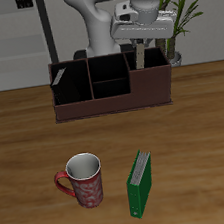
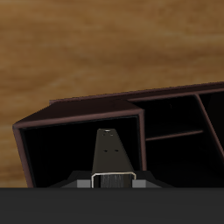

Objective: Place the black book into the back desk caddy's left compartment and place the yellow book into the back desk caddy's right compartment and place the green book into the back desk caddy's right compartment

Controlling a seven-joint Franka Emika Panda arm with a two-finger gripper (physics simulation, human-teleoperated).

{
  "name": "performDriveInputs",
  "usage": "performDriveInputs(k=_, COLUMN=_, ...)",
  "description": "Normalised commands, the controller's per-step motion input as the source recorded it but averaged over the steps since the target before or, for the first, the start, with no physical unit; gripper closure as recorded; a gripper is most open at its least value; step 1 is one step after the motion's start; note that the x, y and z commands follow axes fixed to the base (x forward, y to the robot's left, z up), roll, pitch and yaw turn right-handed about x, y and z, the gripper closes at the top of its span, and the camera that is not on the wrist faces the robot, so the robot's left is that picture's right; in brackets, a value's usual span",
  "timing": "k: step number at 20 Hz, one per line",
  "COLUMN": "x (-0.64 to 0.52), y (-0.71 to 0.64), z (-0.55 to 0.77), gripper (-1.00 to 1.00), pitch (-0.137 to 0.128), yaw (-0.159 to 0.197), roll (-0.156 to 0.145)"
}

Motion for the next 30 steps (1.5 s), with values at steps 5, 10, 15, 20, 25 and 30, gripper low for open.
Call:
performDriveInputs(k=5, x=0.11, y=-0.05, z=-0.30, gripper=1.00, pitch=0.043, yaw=-0.014, roll=-0.005)
performDriveInputs(k=10, x=0.04, y=-0.04, z=-0.28, gripper=1.00, pitch=0.044, yaw=0.004, roll=-0.001)
performDriveInputs(k=15, x=0.08, y=-0.05, z=-0.17, gripper=1.00, pitch=0.054, yaw=-0.045, roll=0.013)
performDriveInputs(k=20, x=0.04, y=-0.05, z=-0.06, gripper=-1.00, pitch=0.020, yaw=-0.003, roll=0.028)
performDriveInputs(k=25, x=0.03, y=-0.08, z=0.05, gripper=-1.00, pitch=-0.003, yaw=-0.002, roll=-0.015)
performDriveInputs(k=30, x=0.12, y=-0.14, z=0.12, gripper=-1.00, pitch=-0.024, yaw=0.029, roll=-0.027)
